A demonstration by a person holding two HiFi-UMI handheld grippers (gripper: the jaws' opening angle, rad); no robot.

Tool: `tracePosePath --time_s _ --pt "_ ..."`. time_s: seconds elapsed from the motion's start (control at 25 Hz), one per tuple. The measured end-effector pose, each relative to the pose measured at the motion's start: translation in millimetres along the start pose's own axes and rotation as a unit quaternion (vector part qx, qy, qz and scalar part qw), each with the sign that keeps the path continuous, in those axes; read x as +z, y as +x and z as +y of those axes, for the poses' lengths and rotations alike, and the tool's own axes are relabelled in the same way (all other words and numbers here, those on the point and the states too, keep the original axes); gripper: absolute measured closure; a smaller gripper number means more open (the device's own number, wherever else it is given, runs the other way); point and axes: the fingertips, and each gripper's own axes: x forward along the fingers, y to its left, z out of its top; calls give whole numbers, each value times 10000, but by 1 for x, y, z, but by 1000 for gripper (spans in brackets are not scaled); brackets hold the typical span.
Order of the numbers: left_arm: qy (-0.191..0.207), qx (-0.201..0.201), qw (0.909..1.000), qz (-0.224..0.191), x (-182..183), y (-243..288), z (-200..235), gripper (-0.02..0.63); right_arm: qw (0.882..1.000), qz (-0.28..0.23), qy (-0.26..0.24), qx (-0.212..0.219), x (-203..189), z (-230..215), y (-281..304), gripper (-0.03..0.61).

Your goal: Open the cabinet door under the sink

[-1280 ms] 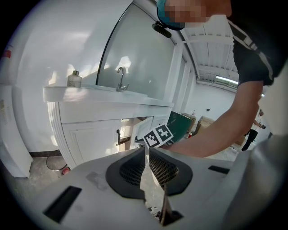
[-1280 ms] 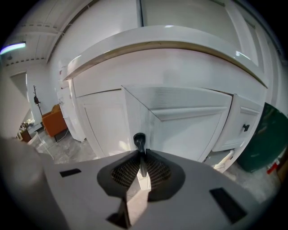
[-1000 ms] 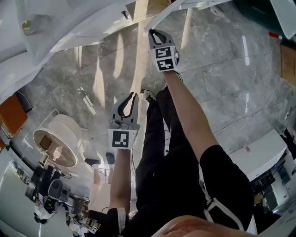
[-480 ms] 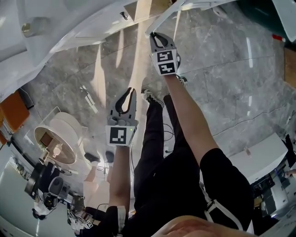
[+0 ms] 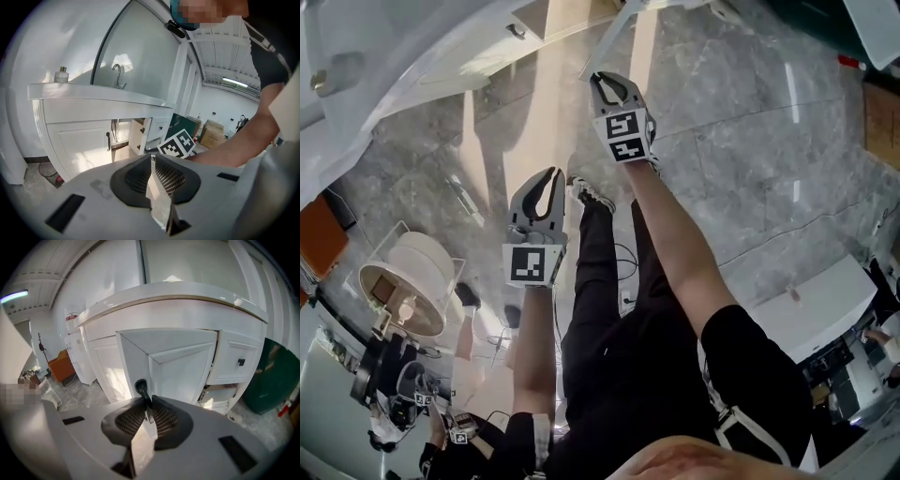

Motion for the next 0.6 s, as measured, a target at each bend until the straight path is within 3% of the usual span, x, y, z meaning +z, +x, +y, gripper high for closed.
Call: tracePosePath --time_s 0.6 --pt "-72 33 10000 -29 16 30 -48 578 9963 406 -680 338 -39 -45 -46 482"
